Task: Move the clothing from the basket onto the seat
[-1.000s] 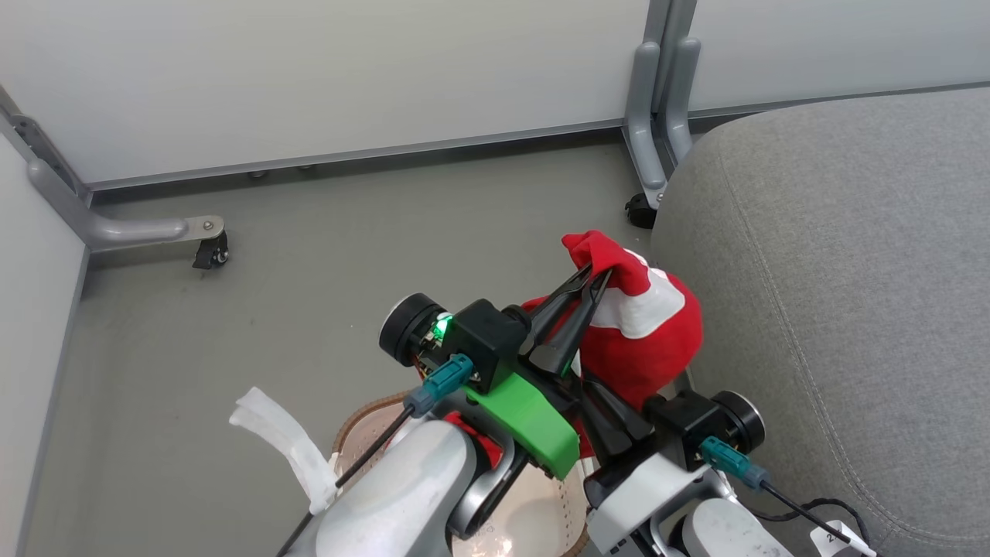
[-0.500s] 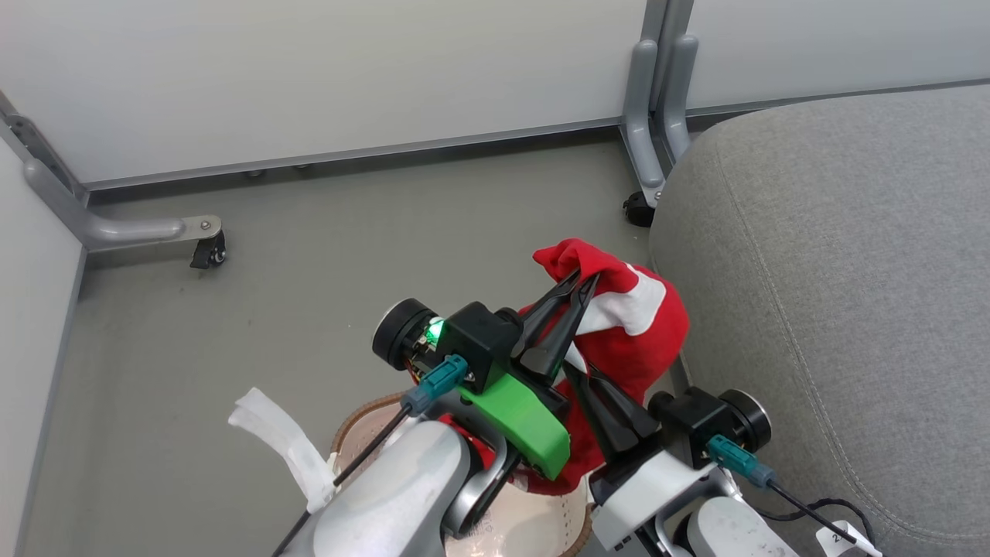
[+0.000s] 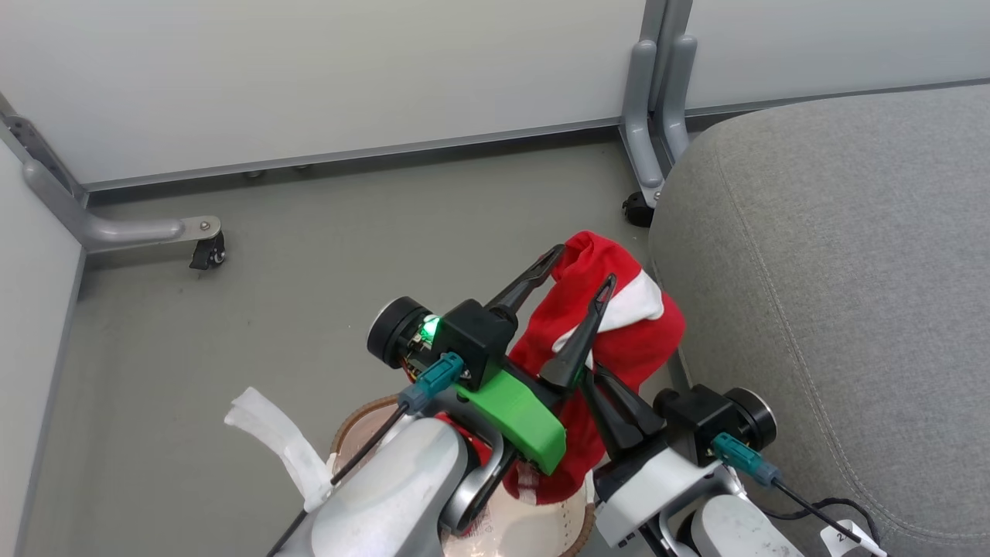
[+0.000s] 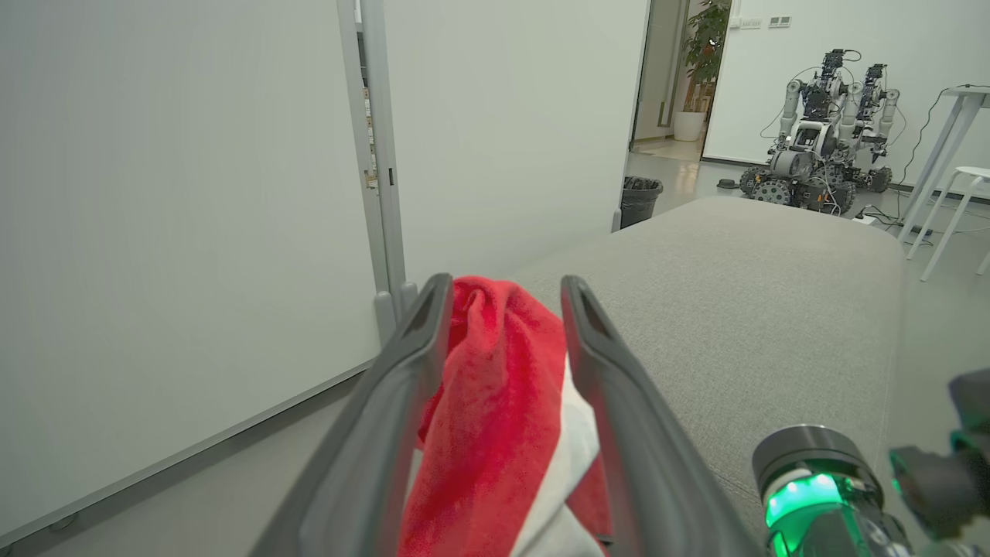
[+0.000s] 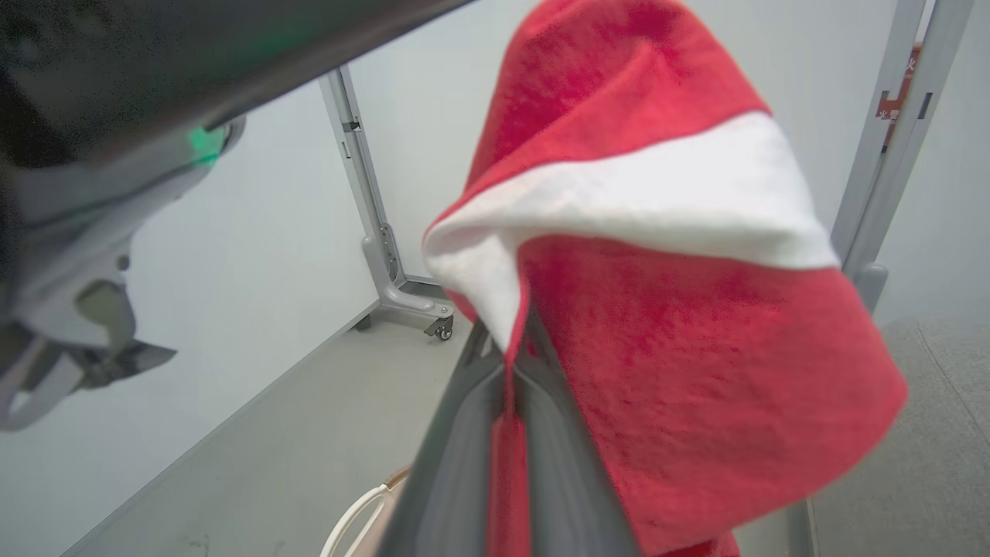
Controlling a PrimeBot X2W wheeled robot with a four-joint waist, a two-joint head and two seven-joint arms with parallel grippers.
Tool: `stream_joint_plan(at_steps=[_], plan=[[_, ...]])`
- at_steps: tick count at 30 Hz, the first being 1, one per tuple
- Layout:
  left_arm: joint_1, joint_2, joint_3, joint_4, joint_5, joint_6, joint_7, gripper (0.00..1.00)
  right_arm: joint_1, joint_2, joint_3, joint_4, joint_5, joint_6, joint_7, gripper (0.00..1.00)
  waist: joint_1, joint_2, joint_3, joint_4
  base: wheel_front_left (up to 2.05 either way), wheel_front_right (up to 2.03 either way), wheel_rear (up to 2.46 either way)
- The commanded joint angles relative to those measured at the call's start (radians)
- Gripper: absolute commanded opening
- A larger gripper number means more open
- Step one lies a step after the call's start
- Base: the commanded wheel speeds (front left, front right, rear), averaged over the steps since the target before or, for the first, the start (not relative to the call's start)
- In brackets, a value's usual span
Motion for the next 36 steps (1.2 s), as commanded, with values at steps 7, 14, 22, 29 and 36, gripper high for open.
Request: stream_joint_plan(at_steps=[7,14,22,29,36], plan=[[-0.016,0.007,-0.007,0.006,-0.009,0.006,-0.007,1.0,0.013,-0.002,-0.013,-0.004,-0.01,0.0,-0.003,0.0,0.0,0.0,-0.005,0.003,0.0,0.0,0.0],[-0.013,0.009,-0.012,0.008,-0.016,0.008,-0.006,1.0,0.023,-0.002,-0.029,-0.007,-0.015,0.0,-0.003,0.0,0.0,0.0,-0.014,-0.001,0.0,0.0,0.0],[0.0,0.022,-0.017,0.002,-0.016,0.017,0.005,1.0,0.027,-0.002,-0.08,-0.052,-0.038,0.0,-0.003,0.0,0.0,0.0,-0.007,-0.037,0.0,0.0,0.0],[-0.008,0.053,-0.011,-0.016,-0.004,0.03,0.014,1.0,0.019,-0.002,-0.156,-0.167,-0.067,0.0,-0.003,0.0,0.0,0.0,0.038,-0.128,0.0,0.0,0.0],[-0.02,0.101,0.001,-0.045,0.007,0.043,0.023,1.0,0.005,-0.002,-0.22,-0.282,-0.088,0.0,-0.003,0.0,0.0,0.0,0.098,-0.261,0.0,0.0,0.0]])
